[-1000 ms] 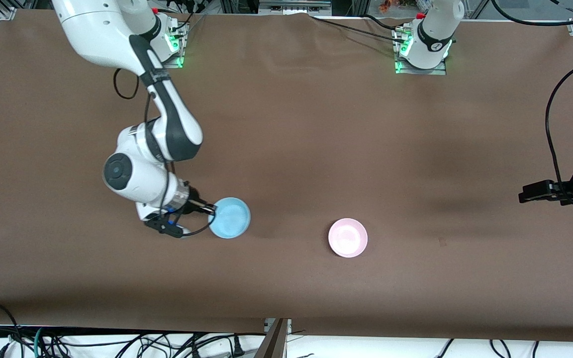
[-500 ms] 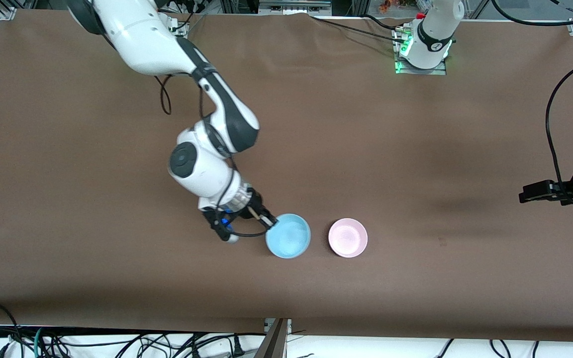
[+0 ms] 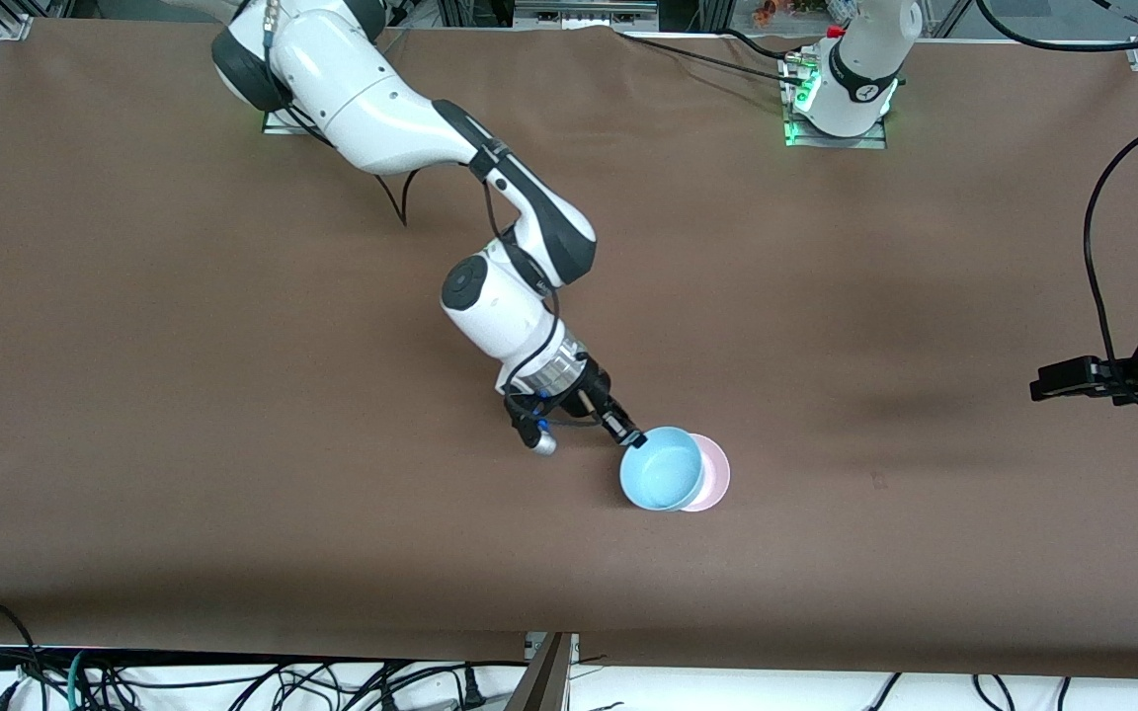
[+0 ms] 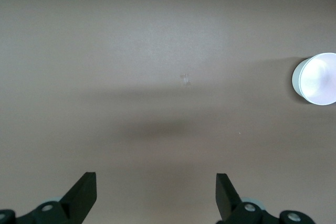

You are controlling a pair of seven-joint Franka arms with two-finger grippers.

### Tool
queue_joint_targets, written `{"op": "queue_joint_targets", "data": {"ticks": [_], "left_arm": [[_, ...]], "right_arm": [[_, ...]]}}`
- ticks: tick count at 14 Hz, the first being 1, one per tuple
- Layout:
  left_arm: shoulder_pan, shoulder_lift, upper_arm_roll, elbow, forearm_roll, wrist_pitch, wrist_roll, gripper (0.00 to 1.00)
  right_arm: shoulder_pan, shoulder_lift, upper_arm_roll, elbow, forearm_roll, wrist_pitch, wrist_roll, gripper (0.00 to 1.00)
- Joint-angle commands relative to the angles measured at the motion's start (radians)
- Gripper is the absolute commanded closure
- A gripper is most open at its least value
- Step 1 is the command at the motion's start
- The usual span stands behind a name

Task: Stack pink and blue bowls on white bowl
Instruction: 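Carry the light blue bowl with the right gripper over the pink bowl, then lower the light blue bowl into the pink bowl and open the right gripper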

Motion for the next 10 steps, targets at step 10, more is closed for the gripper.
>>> {"op": "queue_joint_targets", "data": {"ticks": [10], "left_arm": [[0.004,-0.029,0.008,-0.027,-0.003,-0.008,0.018,0.0]], "right_arm": [[0.063,0.136,-0.003,0.094,0.006,0.142,-0.001,1.0]]}}
